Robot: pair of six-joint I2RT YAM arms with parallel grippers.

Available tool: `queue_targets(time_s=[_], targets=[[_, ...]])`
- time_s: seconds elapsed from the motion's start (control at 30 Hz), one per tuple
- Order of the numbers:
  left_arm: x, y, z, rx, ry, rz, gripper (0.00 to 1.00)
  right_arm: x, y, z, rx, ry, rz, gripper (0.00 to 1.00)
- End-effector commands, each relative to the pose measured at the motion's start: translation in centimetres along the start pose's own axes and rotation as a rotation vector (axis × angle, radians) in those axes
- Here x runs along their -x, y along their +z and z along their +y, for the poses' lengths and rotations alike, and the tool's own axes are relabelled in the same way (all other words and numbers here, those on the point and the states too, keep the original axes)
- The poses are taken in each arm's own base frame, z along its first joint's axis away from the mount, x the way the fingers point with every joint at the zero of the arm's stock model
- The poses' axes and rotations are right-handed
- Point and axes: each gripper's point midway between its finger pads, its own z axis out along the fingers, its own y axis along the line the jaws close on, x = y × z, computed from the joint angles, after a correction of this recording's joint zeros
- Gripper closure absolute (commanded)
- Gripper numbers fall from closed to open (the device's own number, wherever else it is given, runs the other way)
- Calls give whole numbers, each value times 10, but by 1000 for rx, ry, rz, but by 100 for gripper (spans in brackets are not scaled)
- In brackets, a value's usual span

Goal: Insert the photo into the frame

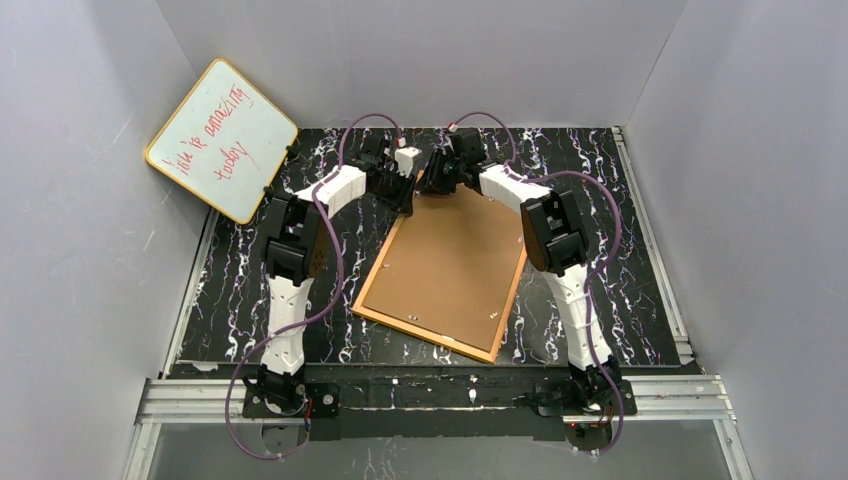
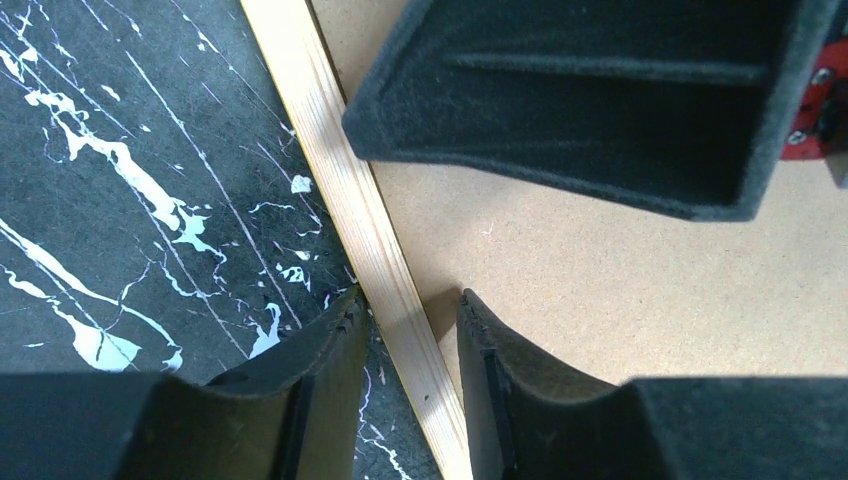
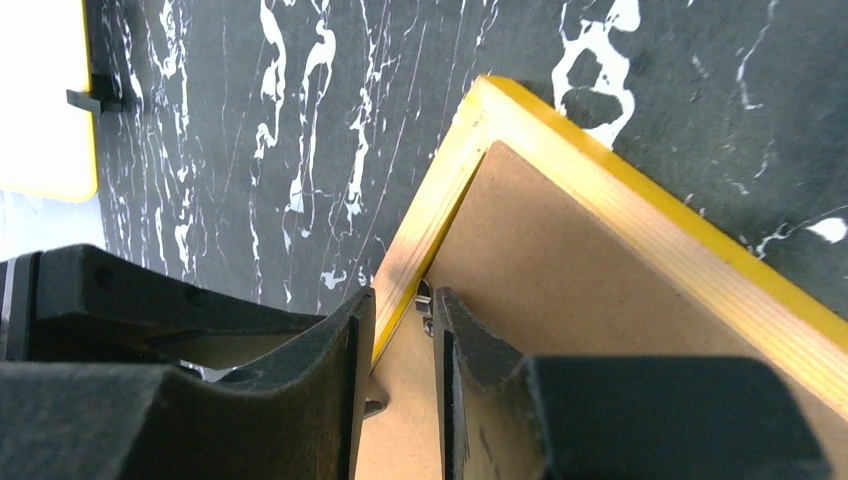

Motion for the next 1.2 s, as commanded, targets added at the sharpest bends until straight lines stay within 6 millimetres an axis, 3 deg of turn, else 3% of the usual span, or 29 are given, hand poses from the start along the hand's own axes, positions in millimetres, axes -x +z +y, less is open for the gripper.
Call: queue_targets(time_s=[0.0,0.27,0.77,1.17], targets=[[-135,40,32,160,40,404,89,4,8,-47,-164,-24,-25,63],[-142,38,30,155,45,423,94,1,17,-48,-154,-24,-3,64],[-147,39,28,136,34,445,98,-35,28,-42,-95,-12,83,68],[-150,40,25,123,32,455,98,-72,24,-38,-78,19,140,68]])
